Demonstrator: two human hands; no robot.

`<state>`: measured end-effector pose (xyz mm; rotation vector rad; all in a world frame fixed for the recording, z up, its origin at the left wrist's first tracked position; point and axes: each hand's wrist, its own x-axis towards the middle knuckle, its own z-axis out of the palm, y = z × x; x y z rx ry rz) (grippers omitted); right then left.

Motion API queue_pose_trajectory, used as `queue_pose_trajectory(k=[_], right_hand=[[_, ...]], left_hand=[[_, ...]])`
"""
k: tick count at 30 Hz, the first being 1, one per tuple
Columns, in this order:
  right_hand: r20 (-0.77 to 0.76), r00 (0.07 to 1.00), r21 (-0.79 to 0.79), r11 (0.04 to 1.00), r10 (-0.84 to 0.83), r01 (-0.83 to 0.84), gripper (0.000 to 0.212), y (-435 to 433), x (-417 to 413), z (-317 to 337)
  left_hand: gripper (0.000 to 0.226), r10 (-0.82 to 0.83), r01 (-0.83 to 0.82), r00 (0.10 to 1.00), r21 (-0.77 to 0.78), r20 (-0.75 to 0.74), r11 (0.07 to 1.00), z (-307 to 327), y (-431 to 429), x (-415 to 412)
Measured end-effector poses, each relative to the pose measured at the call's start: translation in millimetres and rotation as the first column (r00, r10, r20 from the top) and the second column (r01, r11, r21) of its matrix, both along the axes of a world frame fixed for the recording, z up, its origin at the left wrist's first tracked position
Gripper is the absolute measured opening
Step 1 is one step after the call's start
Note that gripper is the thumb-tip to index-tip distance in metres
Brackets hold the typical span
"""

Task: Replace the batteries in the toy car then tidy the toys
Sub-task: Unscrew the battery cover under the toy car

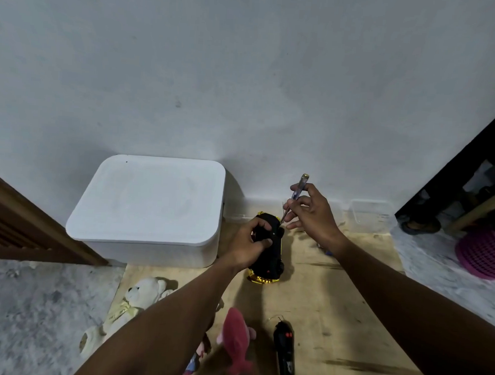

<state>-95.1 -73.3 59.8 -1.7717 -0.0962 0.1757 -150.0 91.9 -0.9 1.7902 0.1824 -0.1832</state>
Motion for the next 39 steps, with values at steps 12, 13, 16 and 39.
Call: queue_pose_trajectory(k=[12,13,16,39], right_hand=[[0.083,0.997,-0.037,0.999,0.001,0.002,0.021,7.4,-5.5,-3.3],[0.089,0.996,-0.04,0.999,0.004,0.0,0.021,8.1,-5.8,-3.4],[0.102,0.995,-0.051,0.999,0.005,0.0,0.02,9.0,-6.5,-2.6],[0.223,0.972,-0.122,0.992,0.073,-0.046,0.022,14.9,-11.8,-6.4]], left_hand=[[0.028,-0.015,0.009,0.998,-0.112,-0.053,0.994,-2.4,-1.6,4.5],[0.028,-0.015,0.009,0.999,-0.124,-0.052,0.992,-1.8,-1.5,4.7],[0.029,-0.001,-0.011,0.998,-0.186,-0.064,0.982,1.3,-1.6,6.0],[0.029,0.029,-0.058,0.993,-0.268,-0.11,0.962,14.3,-2.2,2.6]])
